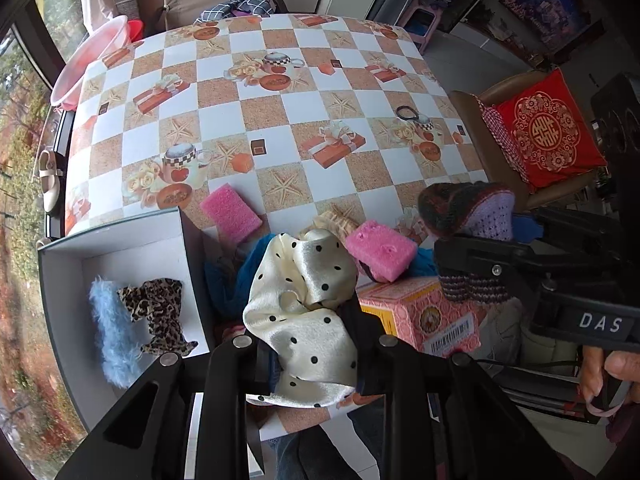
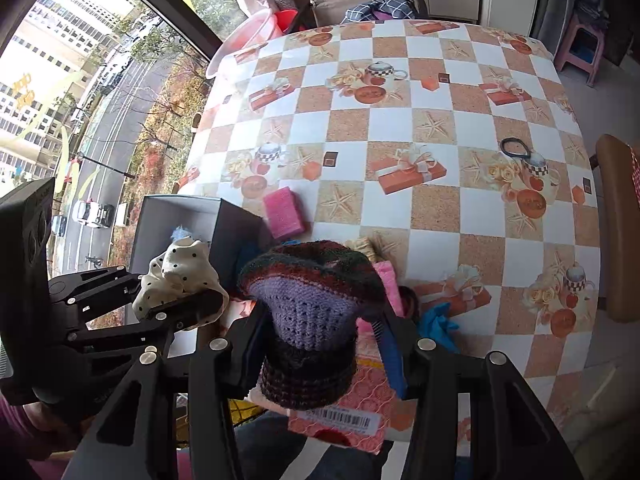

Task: Organize soft objects
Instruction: 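Carry the polka-dot scrunchie and knit hat over the white box with both grippers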

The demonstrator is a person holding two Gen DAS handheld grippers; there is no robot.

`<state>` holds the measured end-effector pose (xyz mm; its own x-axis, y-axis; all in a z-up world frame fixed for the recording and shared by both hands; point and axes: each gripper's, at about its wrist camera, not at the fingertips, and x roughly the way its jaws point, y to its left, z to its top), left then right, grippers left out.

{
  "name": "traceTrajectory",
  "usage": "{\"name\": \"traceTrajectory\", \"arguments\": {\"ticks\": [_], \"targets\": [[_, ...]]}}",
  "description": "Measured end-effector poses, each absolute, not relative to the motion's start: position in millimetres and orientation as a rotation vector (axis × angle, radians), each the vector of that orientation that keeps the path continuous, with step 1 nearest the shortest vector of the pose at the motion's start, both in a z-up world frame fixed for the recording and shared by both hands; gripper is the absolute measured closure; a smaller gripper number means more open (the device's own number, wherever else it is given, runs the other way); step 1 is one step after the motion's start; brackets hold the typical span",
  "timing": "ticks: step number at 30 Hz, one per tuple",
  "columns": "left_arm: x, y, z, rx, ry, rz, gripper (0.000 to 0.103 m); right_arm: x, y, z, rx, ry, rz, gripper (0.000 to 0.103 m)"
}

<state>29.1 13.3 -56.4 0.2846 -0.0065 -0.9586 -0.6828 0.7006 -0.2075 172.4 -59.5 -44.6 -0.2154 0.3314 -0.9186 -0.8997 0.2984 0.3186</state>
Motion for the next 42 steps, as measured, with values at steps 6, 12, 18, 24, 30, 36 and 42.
{"name": "traceTrajectory", "arguments": {"ticks": [6,12,18,24,30,36,42], "targets": [[-8,-2,-56,-0.706,1.214,0.499,0.075,131,-71,-45,-0.662,1.346,1.292,0.053],[-37,-4,-61,-0.755,1.193,0.531,0.075,99,-74,-57,-0.739,1.378,1.300,0.053],[-63,6,-55,-0.794,1.136,0.567,0.075,64,-66,-63,-0.817,1.379,1.340,0.053],[-90,18,-55,-0.827,1.099,0.617,0.075,32,-54,-64,-0.899,1.350,1.384,0.053],[-115,24,-57,-0.868,1.074,0.655,0.075,12,-42,-64,-0.953,1.320,1.411,0.053],[-135,29,-59,-0.899,1.051,0.689,0.075,-5,-32,-63,-0.996,1.298,1.434,0.053],[-149,34,-60,-0.919,1.030,0.709,0.075,-21,-23,-61,-1.034,1.270,1.452,0.053]]}}
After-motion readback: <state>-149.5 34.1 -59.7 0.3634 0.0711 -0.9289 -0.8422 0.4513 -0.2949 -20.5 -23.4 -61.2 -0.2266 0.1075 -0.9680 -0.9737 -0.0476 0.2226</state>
